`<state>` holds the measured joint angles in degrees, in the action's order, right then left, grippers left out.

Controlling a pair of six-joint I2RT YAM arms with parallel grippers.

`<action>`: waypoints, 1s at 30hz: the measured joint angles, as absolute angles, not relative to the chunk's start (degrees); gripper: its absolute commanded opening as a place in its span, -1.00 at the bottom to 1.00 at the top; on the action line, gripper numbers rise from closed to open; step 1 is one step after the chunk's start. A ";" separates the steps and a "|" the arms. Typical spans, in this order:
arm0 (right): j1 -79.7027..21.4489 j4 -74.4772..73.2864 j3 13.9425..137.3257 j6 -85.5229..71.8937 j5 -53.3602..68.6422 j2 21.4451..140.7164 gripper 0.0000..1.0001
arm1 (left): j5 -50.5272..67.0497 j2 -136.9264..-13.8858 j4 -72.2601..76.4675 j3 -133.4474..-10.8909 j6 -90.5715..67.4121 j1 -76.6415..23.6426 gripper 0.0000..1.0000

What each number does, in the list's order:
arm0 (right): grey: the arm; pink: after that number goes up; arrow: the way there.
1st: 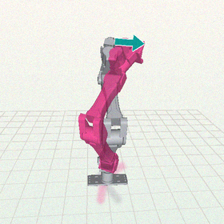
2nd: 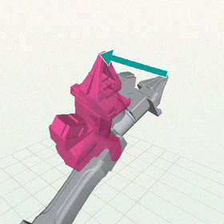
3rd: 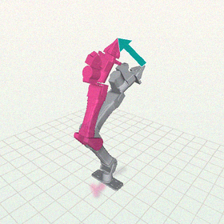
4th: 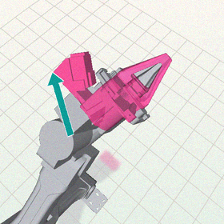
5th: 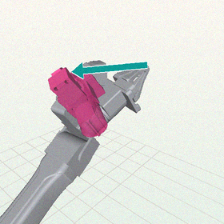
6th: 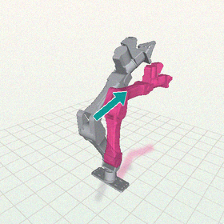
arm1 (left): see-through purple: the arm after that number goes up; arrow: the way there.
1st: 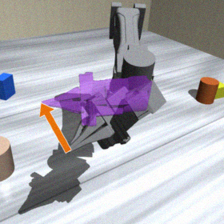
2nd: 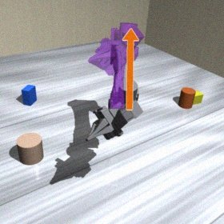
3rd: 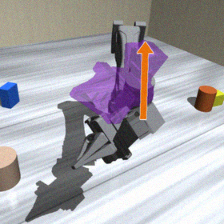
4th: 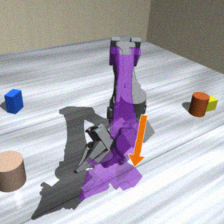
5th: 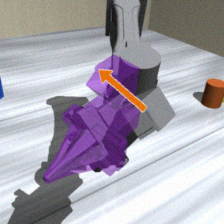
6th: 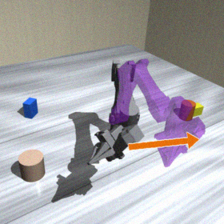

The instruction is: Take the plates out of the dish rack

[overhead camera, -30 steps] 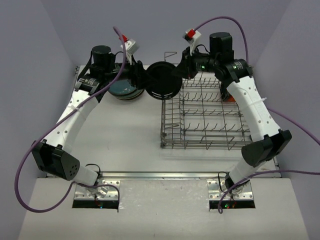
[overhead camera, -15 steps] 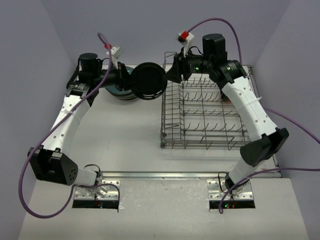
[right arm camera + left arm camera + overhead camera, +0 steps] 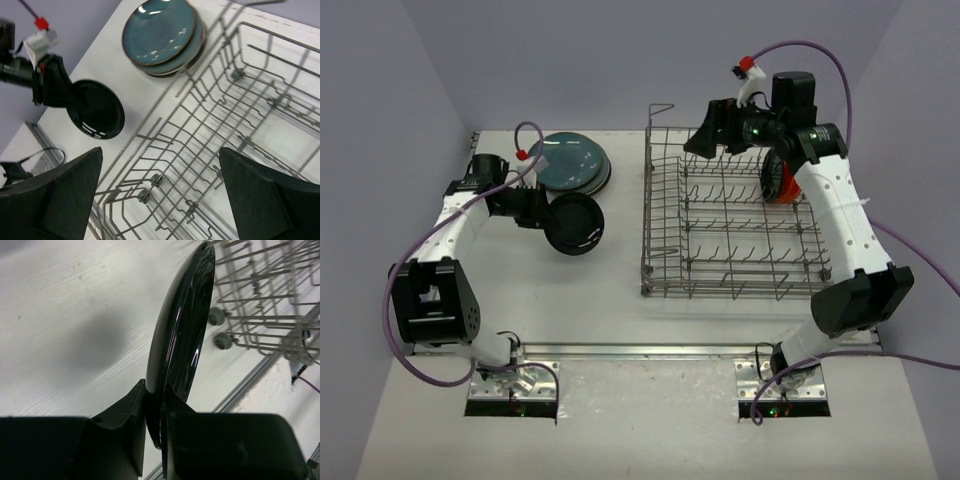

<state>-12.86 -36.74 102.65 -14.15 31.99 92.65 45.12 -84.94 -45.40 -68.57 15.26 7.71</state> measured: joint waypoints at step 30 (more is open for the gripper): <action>1.39 -40.43 99.09 -20.99 35.18 92.77 0.94 | 31.01 -108.03 -33.34 -65.65 8.15 8.27 -0.25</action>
<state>1.39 -40.43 99.09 -20.99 35.18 92.77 31.01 -108.03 -33.34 -65.65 8.15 8.27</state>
